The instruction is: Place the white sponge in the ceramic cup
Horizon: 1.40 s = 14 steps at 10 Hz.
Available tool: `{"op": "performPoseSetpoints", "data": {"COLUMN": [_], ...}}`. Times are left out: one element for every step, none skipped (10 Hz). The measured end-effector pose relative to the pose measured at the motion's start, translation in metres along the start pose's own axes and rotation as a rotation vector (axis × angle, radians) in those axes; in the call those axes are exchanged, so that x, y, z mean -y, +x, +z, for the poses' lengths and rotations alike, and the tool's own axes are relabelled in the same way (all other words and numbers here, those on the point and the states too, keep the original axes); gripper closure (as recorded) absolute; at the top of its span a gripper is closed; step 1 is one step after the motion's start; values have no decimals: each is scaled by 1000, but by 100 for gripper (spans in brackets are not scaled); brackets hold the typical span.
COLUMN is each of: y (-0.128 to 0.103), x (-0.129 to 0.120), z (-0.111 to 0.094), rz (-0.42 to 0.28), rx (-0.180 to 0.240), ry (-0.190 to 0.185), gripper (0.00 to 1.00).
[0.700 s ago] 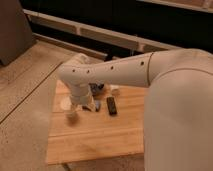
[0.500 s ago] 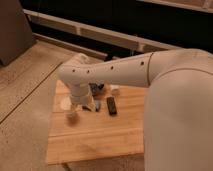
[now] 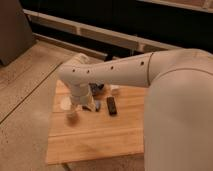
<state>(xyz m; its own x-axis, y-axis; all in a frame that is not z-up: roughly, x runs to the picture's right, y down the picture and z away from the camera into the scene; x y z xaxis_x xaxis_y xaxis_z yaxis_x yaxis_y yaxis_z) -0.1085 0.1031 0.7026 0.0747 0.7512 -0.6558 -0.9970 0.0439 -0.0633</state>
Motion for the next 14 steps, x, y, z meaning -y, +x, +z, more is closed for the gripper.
{"op": "performPoseSetpoints", "data": {"y": [0,0,0,0,0,0,0,0,0,0,0,0,1,3], "x": [0,0,0,0,0,0,0,0,0,0,0,0,0,0], "z": [0,0,0,0,0,0,0,0,0,0,0,0,-1,-3], "rz": [0,0,0,0,0,0,0,0,0,0,0,-1,-15,-56], "rx": [0,0,0,0,0,0,0,0,0,0,0,0,0,-3], "ry": [0,0,0,0,0,0,0,0,0,0,0,0,3,17], "gripper": [35,35,35,35,35,35,35,35,35,35,35,35,35,35]}}
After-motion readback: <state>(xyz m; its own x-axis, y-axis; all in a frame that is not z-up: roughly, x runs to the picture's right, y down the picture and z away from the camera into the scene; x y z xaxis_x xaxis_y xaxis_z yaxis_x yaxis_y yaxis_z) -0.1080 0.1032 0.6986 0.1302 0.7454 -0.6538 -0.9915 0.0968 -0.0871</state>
